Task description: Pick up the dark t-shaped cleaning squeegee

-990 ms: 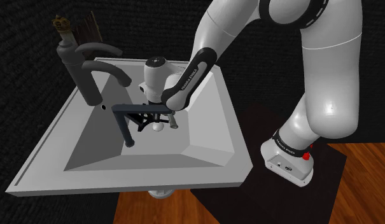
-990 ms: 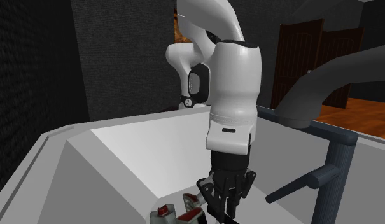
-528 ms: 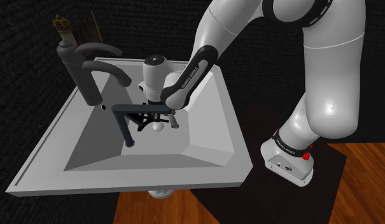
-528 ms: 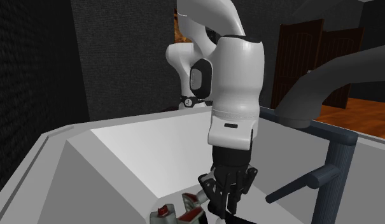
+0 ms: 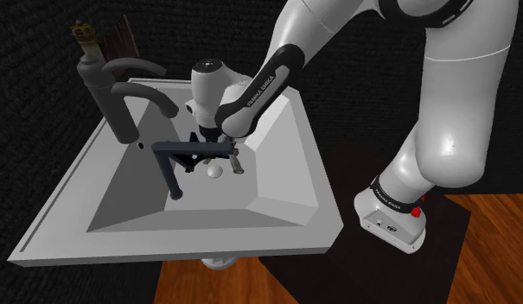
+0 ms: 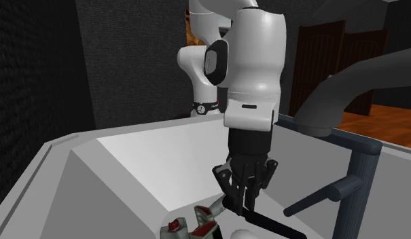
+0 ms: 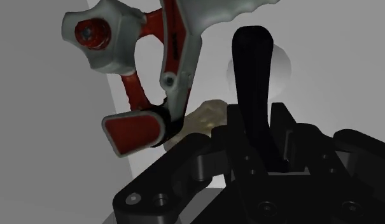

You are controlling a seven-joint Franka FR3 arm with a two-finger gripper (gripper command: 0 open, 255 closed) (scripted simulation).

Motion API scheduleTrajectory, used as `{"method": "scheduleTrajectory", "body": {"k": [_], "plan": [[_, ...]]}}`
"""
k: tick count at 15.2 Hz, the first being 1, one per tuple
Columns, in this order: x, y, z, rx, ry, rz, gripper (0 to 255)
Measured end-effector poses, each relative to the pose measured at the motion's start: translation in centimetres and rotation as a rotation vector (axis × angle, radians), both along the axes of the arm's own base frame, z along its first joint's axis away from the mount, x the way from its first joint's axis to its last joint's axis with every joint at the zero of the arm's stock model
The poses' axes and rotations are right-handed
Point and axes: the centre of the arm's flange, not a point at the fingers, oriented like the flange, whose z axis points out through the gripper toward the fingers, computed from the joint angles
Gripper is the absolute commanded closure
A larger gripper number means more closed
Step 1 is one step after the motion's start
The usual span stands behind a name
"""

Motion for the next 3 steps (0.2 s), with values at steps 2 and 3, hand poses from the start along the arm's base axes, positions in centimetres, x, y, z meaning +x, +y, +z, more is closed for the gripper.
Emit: {"method": "scheduleTrajectory", "body": {"k": [2,3], "plan": [[-0.03,-0.05,1.03,0.0,0.0,0.0,255],[-0.04,0.0,1.36,0.0,0.0,0.0,255]]}}
